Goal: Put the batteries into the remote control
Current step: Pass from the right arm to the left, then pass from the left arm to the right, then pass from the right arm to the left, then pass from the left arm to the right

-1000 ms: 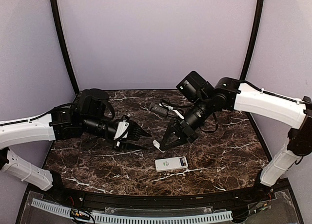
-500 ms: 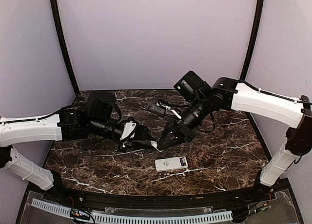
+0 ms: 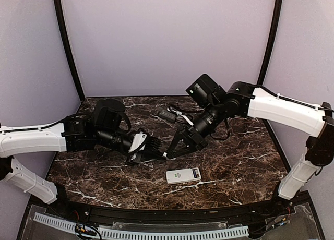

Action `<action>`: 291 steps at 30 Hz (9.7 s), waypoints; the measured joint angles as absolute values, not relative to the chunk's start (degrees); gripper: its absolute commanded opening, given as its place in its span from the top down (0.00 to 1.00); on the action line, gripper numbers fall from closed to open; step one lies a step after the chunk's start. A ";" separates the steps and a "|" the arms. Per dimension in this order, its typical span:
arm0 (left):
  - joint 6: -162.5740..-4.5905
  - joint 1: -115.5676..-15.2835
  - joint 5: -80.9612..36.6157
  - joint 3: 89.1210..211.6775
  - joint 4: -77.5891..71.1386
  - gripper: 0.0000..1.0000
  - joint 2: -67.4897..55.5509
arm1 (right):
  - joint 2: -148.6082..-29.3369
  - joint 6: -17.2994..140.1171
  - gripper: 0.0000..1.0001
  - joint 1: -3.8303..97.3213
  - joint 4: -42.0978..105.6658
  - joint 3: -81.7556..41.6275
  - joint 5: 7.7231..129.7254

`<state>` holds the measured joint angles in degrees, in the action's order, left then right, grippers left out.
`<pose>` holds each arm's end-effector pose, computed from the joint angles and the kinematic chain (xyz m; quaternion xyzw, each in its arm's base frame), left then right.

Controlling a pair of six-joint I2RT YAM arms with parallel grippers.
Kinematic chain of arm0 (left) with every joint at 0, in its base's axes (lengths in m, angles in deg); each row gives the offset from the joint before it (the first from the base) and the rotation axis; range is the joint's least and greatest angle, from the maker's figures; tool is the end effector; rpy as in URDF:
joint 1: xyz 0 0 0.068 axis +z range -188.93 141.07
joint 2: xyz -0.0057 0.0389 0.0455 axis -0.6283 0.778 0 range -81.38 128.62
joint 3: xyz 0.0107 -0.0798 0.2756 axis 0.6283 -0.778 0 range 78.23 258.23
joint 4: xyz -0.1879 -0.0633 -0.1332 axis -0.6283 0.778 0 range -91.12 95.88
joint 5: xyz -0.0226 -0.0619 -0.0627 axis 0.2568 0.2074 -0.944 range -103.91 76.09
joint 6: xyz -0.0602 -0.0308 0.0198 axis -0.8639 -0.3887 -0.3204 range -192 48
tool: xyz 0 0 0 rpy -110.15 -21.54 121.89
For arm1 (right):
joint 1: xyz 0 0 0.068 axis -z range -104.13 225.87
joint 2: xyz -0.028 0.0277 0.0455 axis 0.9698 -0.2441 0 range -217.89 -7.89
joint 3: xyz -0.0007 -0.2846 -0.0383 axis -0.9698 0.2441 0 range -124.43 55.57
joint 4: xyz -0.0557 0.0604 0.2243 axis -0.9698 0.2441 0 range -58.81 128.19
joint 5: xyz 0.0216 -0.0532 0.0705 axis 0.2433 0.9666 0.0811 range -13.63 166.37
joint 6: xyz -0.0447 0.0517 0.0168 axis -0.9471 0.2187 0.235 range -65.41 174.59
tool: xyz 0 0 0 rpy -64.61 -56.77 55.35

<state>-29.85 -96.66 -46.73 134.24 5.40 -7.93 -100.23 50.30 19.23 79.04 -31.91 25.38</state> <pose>0.1235 -0.2544 0.3221 0.7147 0.3998 -0.3055 0.4858 0.1404 0.2946 0.3454 -0.5523 0.6674 0.4933 0.0792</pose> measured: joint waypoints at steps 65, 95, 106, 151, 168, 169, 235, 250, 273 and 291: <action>-81.43 -93.01 -46.31 131.33 -25.35 0.69 -11.55 | -83.68 75.33 1.00 22.14 28.31 -10.97 32.88; -60.60 -92.71 -29.83 128.07 -8.52 0.23 -9.63 | -84.51 94.45 1.00 32.52 39.13 2.38 39.13; -58.22 -92.71 -29.29 125.43 -5.48 0.22 -2.70 | -86.54 100.40 1.00 43.75 34.11 20.17 35.22; -55.69 -92.71 -27.89 125.15 -5.20 0.20 -2.13 | -89.49 96.37 0.53 55.49 41.38 24.06 45.65; -55.05 -92.71 -27.74 124.88 -5.04 0.19 -3.71 | -86.24 99.87 0.79 55.84 43.94 23.56 50.45; -55.03 -92.71 -27.74 124.88 -5.04 0.19 -3.71 | -86.52 99.83 0.82 55.84 43.68 23.15 49.71; -88.56 -91.59 -61.68 140.51 -31.97 0.99 -3.55 | -85.23 80.18 0.96 28.87 19.20 -13.27 11.48; -89.28 -91.50 -56.08 140.73 -26.62 1.00 -4.62 | -81.78 61.42 0.01 28.54 38.89 -17.03 27.13; -92.60 -88.95 -48.08 144.10 -9.98 1.00 -6.48 | -80.12 -3.62 0.01 20.74 45.43 -17.90 58.87; -92.60 -88.92 -48.61 144.88 -8.69 1.00 -6.07 | -83.77 -5.92 0.26 18.97 45.17 -19.93 59.85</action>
<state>-92.60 -88.92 -48.61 144.88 -8.69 -6.07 -83.77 -5.92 18.97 45.17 -19.93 59.85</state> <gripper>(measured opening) 0.008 0.793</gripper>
